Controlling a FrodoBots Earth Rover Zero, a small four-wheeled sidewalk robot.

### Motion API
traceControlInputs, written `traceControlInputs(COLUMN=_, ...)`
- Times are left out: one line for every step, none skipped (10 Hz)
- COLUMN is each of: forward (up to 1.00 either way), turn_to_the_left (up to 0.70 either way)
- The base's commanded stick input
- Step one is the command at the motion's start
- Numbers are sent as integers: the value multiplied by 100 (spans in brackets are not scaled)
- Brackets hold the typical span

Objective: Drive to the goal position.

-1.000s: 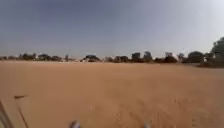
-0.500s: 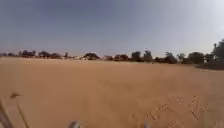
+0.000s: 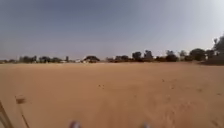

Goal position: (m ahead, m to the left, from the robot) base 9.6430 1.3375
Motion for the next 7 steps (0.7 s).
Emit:
traceControlInputs(forward=70, turn_to_the_left=0)
traceControlInputs(forward=70, turn_to_the_left=0)
traceControlInputs(forward=70, turn_to_the_left=0)
traceControlInputs(forward=70, turn_to_the_left=0)
traceControlInputs(forward=70, turn_to_the_left=0)
traceControlInputs(forward=70, turn_to_the_left=0)
traceControlInputs(forward=70, turn_to_the_left=0)
